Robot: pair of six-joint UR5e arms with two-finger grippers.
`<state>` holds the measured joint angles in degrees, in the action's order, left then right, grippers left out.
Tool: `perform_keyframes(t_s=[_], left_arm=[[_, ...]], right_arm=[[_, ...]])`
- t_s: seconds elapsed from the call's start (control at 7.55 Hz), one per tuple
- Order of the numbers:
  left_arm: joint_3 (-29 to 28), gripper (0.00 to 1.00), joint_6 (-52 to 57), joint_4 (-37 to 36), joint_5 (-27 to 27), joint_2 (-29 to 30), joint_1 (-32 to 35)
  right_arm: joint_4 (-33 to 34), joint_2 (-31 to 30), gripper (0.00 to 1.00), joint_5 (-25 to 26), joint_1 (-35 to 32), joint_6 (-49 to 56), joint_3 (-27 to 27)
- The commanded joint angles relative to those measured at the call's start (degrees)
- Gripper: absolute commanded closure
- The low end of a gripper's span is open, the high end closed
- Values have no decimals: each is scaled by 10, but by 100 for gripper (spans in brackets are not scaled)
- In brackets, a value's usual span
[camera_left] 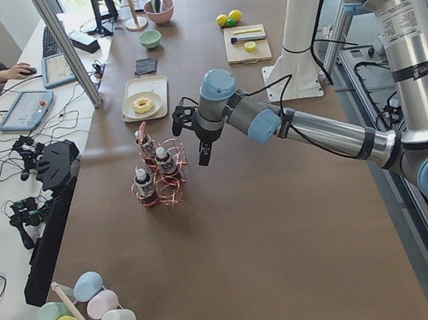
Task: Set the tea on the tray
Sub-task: 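Lower the left gripper onto the nearest tea bottle in the copper rack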
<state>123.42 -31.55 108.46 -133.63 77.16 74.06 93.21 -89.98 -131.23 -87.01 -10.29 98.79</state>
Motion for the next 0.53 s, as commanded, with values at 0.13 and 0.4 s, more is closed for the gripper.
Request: perform_keyframes(t_s=[0.13, 0.4], left_arm=[[14, 2, -83, 31, 113, 49, -85], [-12, 2, -94, 23, 130, 91, -98]], right_arm=[[0, -3, 0, -2, 0, 0, -4], [0, -3, 0, -3, 0, -2, 0]])
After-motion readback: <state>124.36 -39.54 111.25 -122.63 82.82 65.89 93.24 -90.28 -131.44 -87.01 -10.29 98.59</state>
